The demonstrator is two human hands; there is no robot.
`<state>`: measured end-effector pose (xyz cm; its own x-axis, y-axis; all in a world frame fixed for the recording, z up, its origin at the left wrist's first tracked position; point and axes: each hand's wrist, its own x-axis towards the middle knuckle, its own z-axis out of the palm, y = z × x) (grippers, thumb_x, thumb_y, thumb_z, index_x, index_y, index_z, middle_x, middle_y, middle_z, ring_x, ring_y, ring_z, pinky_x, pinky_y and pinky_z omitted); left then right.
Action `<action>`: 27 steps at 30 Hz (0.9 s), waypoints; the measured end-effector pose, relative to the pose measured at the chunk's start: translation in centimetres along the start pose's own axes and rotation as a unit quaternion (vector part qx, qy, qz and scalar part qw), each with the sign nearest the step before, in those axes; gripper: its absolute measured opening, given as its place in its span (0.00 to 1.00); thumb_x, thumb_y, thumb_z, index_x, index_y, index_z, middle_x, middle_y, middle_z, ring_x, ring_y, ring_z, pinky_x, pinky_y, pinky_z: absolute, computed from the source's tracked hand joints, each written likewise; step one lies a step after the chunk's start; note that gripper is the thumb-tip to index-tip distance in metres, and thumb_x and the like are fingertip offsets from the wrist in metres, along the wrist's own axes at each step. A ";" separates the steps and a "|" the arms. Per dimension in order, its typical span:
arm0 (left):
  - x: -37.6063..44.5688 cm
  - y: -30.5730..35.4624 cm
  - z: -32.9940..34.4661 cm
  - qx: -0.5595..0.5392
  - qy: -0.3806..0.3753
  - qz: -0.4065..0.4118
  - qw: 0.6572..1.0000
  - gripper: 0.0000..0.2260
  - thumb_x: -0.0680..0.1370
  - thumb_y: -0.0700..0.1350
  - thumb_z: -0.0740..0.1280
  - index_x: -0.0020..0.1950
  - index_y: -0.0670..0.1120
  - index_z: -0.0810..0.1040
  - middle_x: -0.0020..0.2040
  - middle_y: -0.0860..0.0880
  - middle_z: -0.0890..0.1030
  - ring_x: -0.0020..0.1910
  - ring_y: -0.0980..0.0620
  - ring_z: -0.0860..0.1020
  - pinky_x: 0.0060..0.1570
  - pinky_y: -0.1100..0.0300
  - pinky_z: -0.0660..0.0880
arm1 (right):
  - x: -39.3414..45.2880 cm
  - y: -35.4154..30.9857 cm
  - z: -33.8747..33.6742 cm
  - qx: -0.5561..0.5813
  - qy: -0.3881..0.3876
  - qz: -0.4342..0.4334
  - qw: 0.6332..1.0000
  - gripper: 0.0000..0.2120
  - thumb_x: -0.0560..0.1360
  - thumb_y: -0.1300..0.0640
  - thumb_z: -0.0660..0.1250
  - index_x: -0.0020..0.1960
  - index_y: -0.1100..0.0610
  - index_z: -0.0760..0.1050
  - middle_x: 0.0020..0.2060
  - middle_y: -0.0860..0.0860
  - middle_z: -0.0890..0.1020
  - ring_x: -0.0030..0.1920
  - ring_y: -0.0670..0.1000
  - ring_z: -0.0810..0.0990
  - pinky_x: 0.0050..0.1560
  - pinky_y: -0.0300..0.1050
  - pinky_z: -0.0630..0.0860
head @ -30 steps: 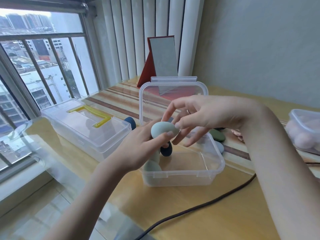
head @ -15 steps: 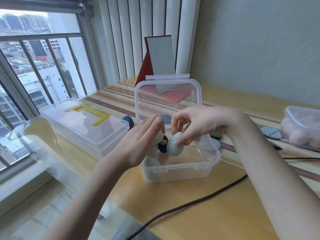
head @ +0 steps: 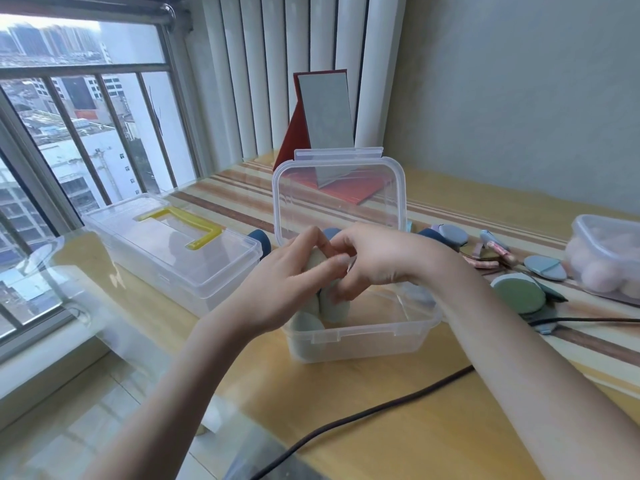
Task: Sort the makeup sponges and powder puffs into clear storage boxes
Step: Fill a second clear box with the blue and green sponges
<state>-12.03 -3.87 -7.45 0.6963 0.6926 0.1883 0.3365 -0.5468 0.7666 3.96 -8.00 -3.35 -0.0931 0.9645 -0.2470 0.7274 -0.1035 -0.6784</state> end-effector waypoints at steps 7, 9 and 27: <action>0.5 0.1 0.0 0.085 -0.012 0.006 0.996 0.22 0.63 0.44 0.77 0.48 0.53 0.67 0.47 0.55 0.75 0.44 0.56 0.74 0.39 0.65 0.73 | 0.6 0.6 0.4 0.036 0.001 0.019 0.999 0.12 0.68 0.63 0.76 0.50 0.59 0.80 0.46 0.56 0.85 0.42 0.50 0.86 0.44 0.41 0.82; 0.6 0.2 0.2 0.116 -0.006 0.011 0.993 0.25 0.62 0.44 0.78 0.51 0.51 0.66 0.48 0.54 0.74 0.44 0.57 0.71 0.40 0.64 0.71 | 0.3 0.8 -0.4 0.033 -0.017 0.021 0.999 0.12 0.70 0.59 0.75 0.52 0.58 0.80 0.45 0.54 0.86 0.45 0.51 0.86 0.51 0.46 0.82; 0.4 0.6 0.5 0.092 -0.011 -0.011 0.996 0.30 0.66 0.44 0.77 0.59 0.53 0.62 0.51 0.57 0.74 0.47 0.63 0.77 0.45 0.62 0.78 | -0.9 0.9 -2.4 0.143 0.007 0.027 0.989 0.18 0.71 0.64 0.72 0.57 0.51 0.72 0.52 0.56 0.81 0.43 0.57 0.86 0.46 0.56 0.83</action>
<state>-11.23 -4.17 -7.17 0.7009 0.6955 0.1581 0.4601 -0.6103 0.6449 6.32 -8.42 -2.12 -0.0482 0.9587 -0.2804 0.5091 -0.2180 -0.8326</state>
